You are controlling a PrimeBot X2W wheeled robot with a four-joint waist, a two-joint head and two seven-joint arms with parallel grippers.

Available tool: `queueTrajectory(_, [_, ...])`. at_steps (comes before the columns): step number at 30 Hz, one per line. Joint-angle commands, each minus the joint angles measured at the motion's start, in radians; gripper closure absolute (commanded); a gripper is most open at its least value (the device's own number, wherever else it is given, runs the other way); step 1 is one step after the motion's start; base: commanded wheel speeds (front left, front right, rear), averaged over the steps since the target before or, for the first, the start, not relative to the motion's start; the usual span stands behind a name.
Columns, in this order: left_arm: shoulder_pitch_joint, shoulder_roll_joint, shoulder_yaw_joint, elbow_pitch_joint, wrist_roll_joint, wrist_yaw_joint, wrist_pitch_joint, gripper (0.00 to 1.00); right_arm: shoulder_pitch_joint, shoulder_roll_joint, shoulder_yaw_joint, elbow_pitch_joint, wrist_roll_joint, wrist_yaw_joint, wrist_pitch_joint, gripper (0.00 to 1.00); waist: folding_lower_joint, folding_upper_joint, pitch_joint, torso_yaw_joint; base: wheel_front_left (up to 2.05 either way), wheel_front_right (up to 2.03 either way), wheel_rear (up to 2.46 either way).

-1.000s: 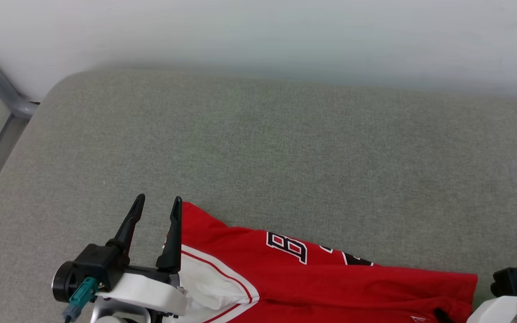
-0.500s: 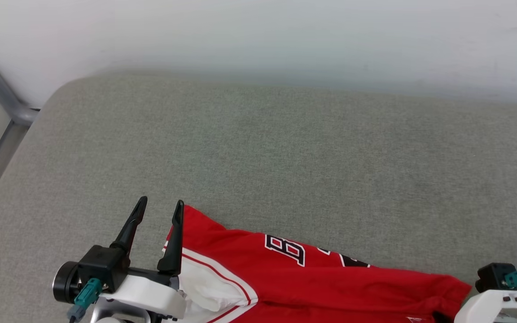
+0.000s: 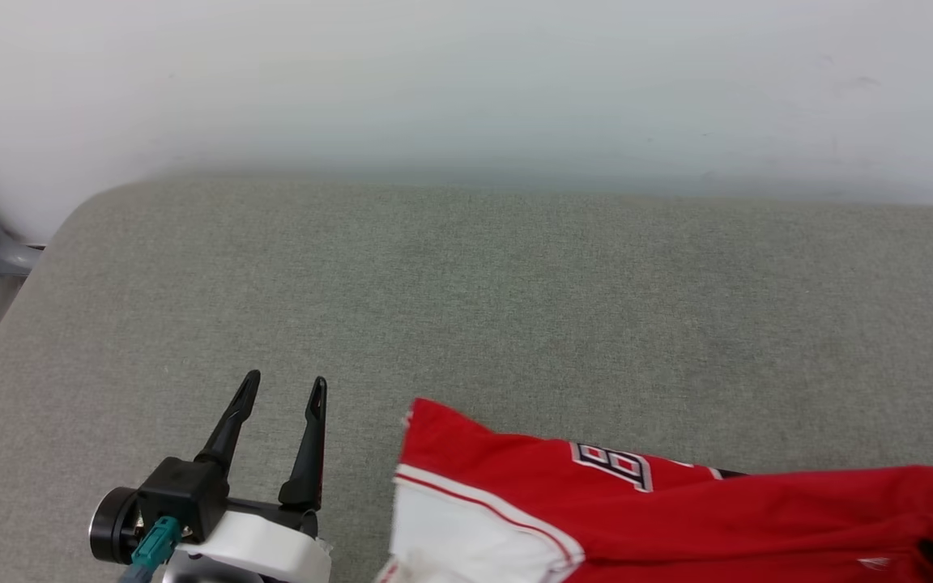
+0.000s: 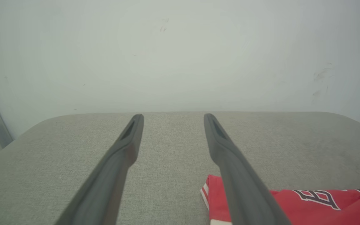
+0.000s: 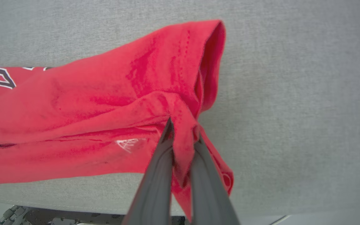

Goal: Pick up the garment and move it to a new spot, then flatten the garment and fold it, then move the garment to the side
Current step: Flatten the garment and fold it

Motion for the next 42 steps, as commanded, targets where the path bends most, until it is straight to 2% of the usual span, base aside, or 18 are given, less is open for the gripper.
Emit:
queueTrajectory(1, [0.011,0.000,0.000,-0.001,-0.002,0.003,-0.002,0.00,0.008,-0.008,-0.018,-0.003,-0.007,-0.001,0.004,1.00,-0.0001,0.0000,-0.001,-0.001,0.00,0.00,0.00])
queueTrajectory(5, [0.017,0.001,0.000,0.000,-0.004,0.005,-0.003,0.00,0.014,0.003,-0.128,-0.014,-0.016,-0.001,0.048,1.00,-0.0001,0.0000,-0.004,-0.006,0.00,0.00,0.00])
queueTrajectory(8, [0.020,0.000,-0.001,0.005,-0.007,0.006,-0.003,0.00,0.002,0.046,-0.171,-0.024,0.026,-0.001,0.106,1.00,-0.0001,0.0000,-0.009,-0.012,0.00,0.00,0.00])
queueTrajectory(14, [0.022,-0.002,-0.008,0.010,-0.011,0.003,-0.003,0.00,-0.034,0.167,-0.202,-0.061,0.271,-0.001,0.273,1.00,-0.0001,0.0000,-0.022,-0.012,0.00,0.00,0.00])
queueTrajectory(18, [0.018,0.000,-0.014,0.014,-0.016,-0.001,0.011,0.00,-0.058,0.191,-0.196,-0.036,0.517,-0.001,0.363,1.00,-0.0001,0.0000,-0.025,-0.003,0.00,0.00,0.00])
queueTrajectory(23, [-0.001,0.001,-0.019,0.012,-0.019,0.000,0.018,0.00,-0.078,0.193,-0.072,0.039,0.765,-0.001,0.337,1.00,-0.0001,0.0000,-0.014,0.018,0.00,0.00,0.00])
queueTrajectory(29, [-0.024,-0.004,-0.024,0.013,-0.019,-0.005,0.015,0.00,-0.103,0.192,0.136,0.070,0.916,-0.001,0.233,1.00,-0.0001,0.0000,0.008,0.058,0.00,0.00,0.00])
queueTrajectory(36, [-0.056,-0.020,-0.030,0.014,-0.018,-0.019,0.007,0.00,-0.147,0.192,0.356,0.107,0.985,-0.001,0.095,1.00,-0.0001,0.0000,0.048,0.117,0.00,0.00,0.00])
queueTrajectory(42, [-0.079,-0.039,-0.024,0.025,-0.013,-0.027,-0.001,0.00,-0.183,0.192,0.453,0.182,0.927,-0.001,-0.017,1.00,-0.0001,0.0000,0.089,0.152,0.00,0.00,0.00])
